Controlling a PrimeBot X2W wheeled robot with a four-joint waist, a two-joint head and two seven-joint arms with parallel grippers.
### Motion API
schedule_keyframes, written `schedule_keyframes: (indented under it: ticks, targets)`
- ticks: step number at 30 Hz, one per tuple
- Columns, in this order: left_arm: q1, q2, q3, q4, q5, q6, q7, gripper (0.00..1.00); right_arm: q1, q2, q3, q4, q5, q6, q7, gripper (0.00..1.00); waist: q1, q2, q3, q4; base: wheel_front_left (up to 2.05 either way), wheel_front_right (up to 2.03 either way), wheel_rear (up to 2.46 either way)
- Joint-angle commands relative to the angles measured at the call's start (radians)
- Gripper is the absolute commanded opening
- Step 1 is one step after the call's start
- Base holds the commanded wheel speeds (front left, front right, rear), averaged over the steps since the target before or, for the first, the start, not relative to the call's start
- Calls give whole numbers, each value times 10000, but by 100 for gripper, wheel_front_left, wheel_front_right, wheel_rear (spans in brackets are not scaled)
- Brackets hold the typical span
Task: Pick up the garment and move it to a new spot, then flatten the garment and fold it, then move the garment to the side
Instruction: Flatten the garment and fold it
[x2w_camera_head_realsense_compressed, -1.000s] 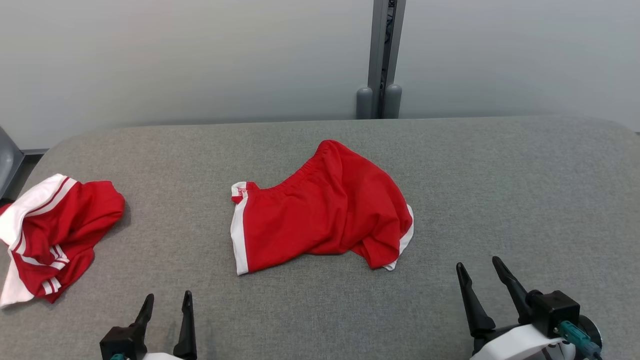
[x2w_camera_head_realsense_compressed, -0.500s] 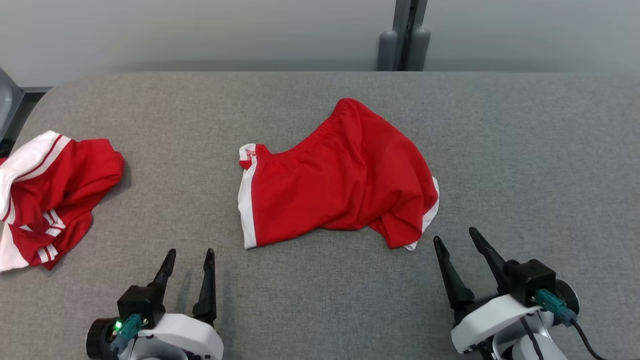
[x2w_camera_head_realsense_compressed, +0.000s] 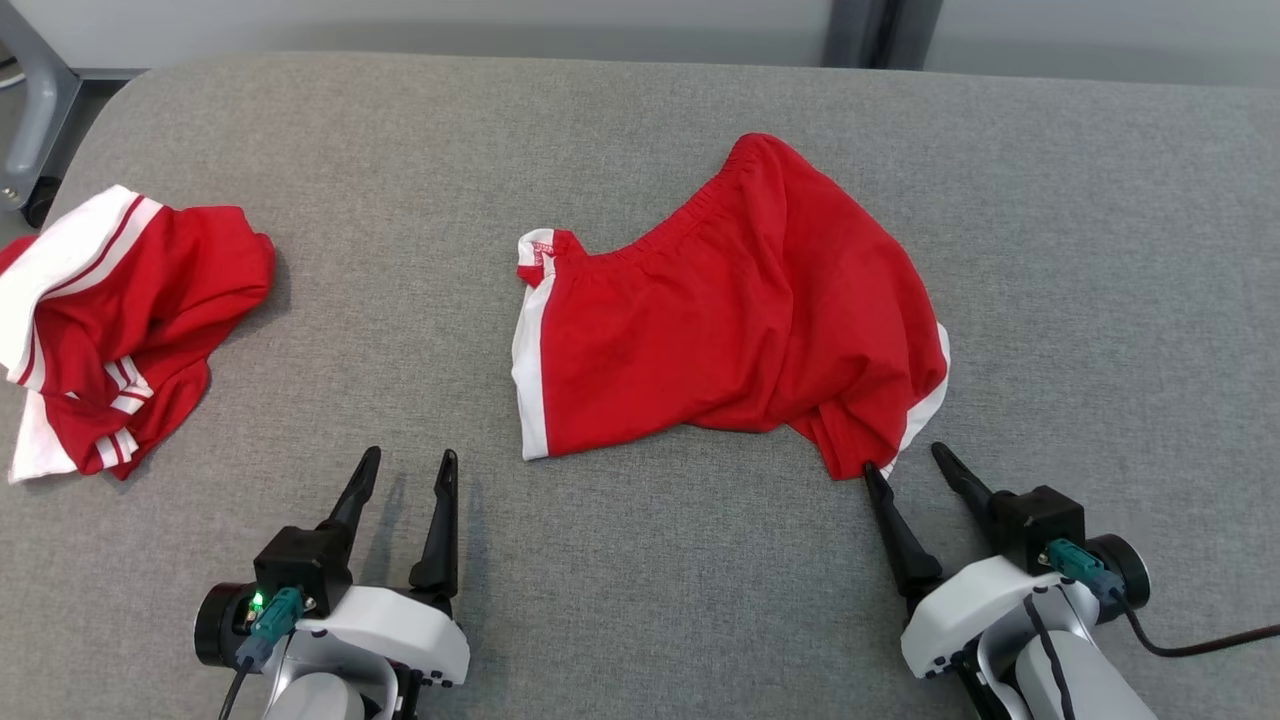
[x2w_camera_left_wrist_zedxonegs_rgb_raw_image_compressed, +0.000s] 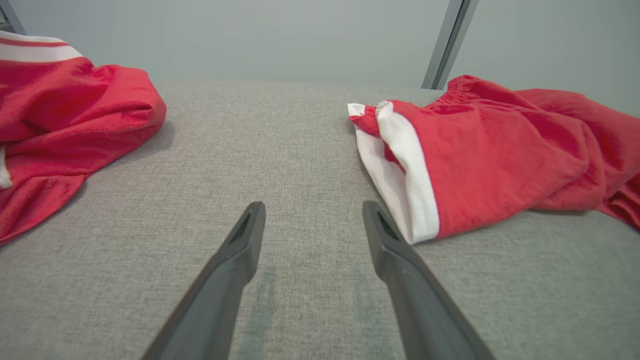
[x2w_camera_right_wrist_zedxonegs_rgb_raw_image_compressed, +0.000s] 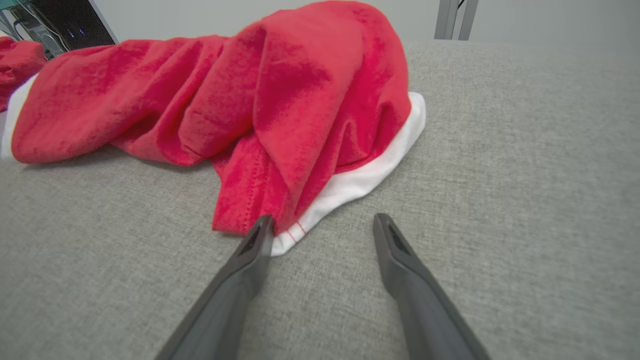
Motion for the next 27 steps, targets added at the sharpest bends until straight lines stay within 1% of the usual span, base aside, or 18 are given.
schedule_keyframes:
  ticks: [1, 3, 4, 5, 6, 10, 13, 16, 22, 25, 27]
  targets:
    - [-171, 37, 11, -60, -27, -9, -19, 100, -116, -62, -41, 164, -80, 1, 5, 100, 0, 0, 86, 97, 0, 0, 0]
    - [-145, 35, 35, -78, -28, -27, -19, 100, -194, -60, 3, 459, -108, 1, 16, 100, 0, 0, 121, 153, 0, 0, 0]
    - [-136, 38, 79, -100, -12, -19, -19, 100, -262, -58, 7, 690, -148, 1, 26, 49, 0, 0, 141, 185, 0, 0, 0]
    - [-137, 35, 88, -105, -14, -17, -19, 100, -282, -58, -5, 752, -152, 1, 31, 26, 0, 0, 141, 194, 0, 0, 0]
    - [-134, 35, 93, -110, -17, -12, -19, 100, -278, -60, -30, 785, -163, 1, 33, 0, 0, 0, 128, 198, 0, 0, 0]
    - [-30, 37, 122, -141, -91, -20, -19, 100, -202, -100, -440, 380, -257, -2, 16, 0, 0, 0, -3, 135, 0, 0, 0]
    - [-1, 37, 59, -172, -187, -20, -19, 100, -192, -133, -823, -332, -321, -1, 0, 0, 0, 0, -148, 61, 0, 0, 0]
    - [48, 38, -29, -170, -239, -26, -19, 100, -338, -227, -936, -1172, -355, 1, 2, 0, 0, 0, -354, -13, 0, 0, 0]
    - [204, 38, -164, -66, -327, 7, -19, 100, -1417, -597, -473, -2631, -214, -1, 1, 0, 0, 0, -928, -69, 0, 0, 0]
    - [322, 38, -240, -1, -406, 18, -19, 100, -2343, -712, 66, -2948, -94, 1, 1, 0, 0, 0, -1207, -15, 0, 0, 0]
    - [335, 38, -319, 32, -433, 2, -19, 100, -3129, -765, 574, -2940, -50, 1, 1, 0, 0, 0, -1380, 66, 0, 0, 0]
